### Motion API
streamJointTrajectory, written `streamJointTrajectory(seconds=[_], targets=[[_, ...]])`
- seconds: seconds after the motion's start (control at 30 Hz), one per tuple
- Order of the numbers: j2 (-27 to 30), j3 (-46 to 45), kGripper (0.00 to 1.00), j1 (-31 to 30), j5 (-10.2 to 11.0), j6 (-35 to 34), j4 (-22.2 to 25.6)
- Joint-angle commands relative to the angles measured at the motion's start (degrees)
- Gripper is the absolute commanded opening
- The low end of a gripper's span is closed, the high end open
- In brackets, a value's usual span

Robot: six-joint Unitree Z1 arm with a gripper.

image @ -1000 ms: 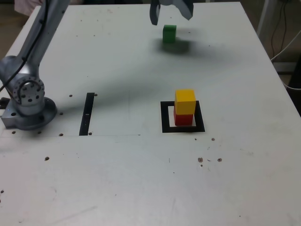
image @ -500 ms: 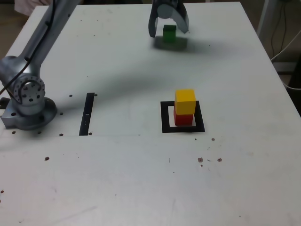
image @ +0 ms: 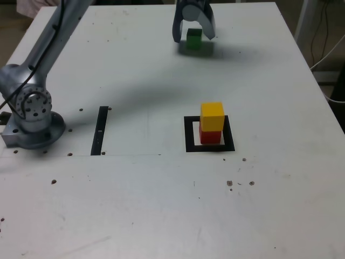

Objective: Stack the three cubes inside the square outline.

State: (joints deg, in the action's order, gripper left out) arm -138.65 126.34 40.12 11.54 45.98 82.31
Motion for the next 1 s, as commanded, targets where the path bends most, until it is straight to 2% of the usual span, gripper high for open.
streamJointTrajectory(seconds=[0.0, 0.47, 0.97], targets=[[-0.2, -0.2, 0.39, 0.0, -0.6, -0.1, -0.8], [-0.1, -0.8, 0.2, 0.0, -1.8, 0.0, -1.1], [0.5, -0.9, 0.12, -0.3, -1.5, -0.1, -0.7]])
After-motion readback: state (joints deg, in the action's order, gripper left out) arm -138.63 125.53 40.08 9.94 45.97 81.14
